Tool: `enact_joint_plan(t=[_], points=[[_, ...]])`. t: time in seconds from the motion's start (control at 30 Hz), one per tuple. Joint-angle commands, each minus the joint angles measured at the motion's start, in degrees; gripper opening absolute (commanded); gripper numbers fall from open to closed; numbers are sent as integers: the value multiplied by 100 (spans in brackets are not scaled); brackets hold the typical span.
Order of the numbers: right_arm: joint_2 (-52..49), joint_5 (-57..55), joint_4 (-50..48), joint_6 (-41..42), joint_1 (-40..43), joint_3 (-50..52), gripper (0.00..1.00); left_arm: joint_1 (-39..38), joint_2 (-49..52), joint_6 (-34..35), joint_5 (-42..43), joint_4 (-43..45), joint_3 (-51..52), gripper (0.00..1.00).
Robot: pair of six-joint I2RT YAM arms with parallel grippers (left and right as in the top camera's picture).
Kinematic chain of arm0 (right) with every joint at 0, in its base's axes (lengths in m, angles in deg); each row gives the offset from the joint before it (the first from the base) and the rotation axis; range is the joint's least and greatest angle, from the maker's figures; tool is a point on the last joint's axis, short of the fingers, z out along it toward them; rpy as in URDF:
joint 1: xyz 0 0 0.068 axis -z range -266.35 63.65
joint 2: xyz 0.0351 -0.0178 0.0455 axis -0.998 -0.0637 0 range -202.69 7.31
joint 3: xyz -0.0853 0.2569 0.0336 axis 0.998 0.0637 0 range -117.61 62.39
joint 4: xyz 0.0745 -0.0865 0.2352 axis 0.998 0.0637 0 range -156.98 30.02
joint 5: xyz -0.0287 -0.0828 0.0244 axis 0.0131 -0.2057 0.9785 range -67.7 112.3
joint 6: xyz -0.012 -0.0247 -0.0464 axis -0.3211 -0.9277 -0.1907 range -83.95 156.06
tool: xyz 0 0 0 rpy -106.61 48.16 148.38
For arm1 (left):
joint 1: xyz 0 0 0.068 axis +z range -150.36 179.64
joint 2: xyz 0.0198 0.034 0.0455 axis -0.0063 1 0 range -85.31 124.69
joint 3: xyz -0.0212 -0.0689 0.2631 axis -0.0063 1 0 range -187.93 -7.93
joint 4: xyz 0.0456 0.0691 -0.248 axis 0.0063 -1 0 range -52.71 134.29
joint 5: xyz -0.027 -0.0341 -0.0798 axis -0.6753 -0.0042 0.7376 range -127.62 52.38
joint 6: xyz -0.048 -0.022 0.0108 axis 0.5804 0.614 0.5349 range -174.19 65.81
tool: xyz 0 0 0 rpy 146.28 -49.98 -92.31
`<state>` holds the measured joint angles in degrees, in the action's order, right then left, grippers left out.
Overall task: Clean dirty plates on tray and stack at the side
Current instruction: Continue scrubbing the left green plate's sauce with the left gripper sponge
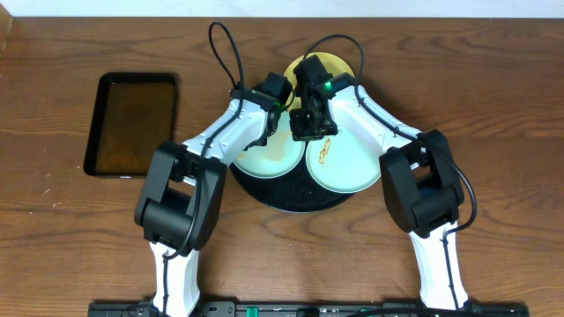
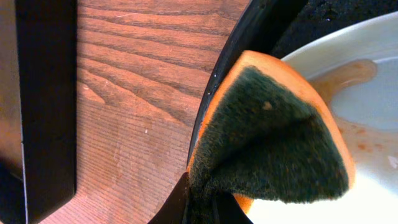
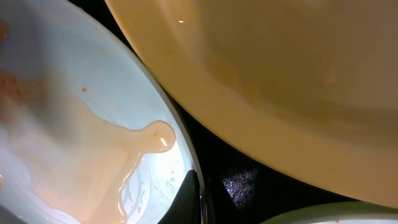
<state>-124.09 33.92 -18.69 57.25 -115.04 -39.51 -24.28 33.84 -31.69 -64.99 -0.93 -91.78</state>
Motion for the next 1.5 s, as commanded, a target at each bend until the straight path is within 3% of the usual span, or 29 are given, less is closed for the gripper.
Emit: enact_joint_plan(t=[0.0,0.17,0.27,0.63,1.0,1.17,1.27,1.47], points=[[-234,-278,74,-68,26,35,1,72,-431,37,262,-101,42,7],[-234,-278,74,-68,26,35,1,68,-490,59,2741,-37,50,8],[-234,-278,74,-68,26,35,1,44,-481,74,3438,33,74,7],[-234,-278,81,-68,26,35,1,37,-308,234,3338,374,651,7],[-234,-280,90,-74,26,35,1,55,-321,177,669,-531,321,7],[-234,-280,85,-111,26,35,1,55,-535,48,-85,-570,46,7],[-234,-278,74,-109,26,35,1,48,-737,52,72,-214,13,7],[-234,-278,76,-111,26,35,1,48,-654,52,2258,750,164,8]])
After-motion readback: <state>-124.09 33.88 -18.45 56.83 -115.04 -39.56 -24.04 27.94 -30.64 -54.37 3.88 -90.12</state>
